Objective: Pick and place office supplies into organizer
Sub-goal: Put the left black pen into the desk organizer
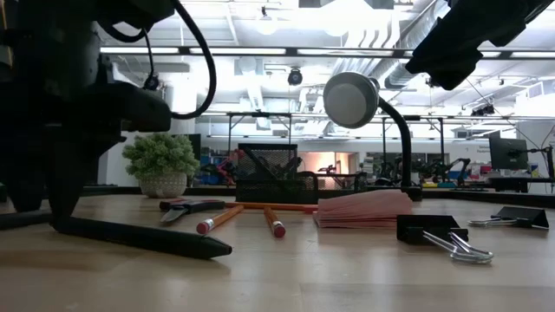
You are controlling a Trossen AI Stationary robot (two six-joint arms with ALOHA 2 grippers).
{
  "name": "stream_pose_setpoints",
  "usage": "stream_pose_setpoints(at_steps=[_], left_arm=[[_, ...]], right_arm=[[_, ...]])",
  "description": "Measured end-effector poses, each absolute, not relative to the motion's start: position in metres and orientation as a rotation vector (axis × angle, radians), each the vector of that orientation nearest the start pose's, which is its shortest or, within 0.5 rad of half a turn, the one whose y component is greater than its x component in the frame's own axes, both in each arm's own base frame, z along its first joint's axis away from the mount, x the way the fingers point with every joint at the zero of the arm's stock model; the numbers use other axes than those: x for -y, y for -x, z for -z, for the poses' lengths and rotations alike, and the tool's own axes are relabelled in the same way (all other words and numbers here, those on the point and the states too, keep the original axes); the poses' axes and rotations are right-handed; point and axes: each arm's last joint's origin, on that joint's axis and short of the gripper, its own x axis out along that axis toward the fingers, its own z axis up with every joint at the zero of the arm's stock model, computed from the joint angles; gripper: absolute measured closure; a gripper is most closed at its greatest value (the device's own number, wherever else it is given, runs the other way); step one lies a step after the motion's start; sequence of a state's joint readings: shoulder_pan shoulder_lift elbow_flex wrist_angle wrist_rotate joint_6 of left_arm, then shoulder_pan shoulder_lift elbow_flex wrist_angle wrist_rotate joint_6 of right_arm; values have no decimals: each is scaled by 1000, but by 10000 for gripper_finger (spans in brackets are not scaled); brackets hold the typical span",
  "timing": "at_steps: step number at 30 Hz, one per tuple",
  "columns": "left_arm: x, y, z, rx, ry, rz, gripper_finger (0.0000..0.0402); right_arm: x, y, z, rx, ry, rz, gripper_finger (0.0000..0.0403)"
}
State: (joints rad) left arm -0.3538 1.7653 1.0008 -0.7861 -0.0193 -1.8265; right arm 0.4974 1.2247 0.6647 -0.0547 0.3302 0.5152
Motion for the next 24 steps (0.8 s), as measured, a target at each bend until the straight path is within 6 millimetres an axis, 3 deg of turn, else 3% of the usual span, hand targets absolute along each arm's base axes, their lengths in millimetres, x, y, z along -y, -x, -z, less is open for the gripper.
stream_pose_setpoints(at_steps=[17, 24], left_arm=[[100, -274, -137, -1196, 1132, -1114, 263], [99, -272, -136, -1205, 1114, -1118, 327]], right_arm=[[-110, -222, -218, -584, -254, -12, 329], [-110, -222, -218, -584, -253, -10, 329]])
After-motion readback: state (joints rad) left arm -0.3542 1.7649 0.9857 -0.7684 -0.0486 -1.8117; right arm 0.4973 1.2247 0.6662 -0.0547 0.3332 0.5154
